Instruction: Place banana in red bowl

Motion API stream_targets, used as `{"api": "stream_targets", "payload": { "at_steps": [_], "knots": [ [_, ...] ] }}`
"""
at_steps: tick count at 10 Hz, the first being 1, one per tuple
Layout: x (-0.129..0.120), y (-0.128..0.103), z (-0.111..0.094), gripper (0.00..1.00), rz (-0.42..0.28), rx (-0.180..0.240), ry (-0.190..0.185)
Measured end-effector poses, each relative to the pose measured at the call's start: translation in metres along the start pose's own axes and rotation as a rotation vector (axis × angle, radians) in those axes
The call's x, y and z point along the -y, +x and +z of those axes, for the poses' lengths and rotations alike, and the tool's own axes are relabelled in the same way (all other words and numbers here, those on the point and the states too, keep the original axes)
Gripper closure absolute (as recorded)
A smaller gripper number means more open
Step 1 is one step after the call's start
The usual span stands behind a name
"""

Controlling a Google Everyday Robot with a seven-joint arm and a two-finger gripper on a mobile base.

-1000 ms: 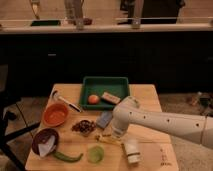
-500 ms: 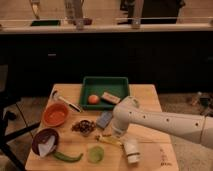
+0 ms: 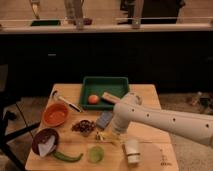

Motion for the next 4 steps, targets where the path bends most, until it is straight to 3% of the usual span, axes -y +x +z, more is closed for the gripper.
{"api": "stream_targets", "payload": {
  "at_steps": [4],
  "knots": [
    [0.010, -0.015, -0.022, 1.00, -0.033, 0.012, 0.047]
  ]
}}
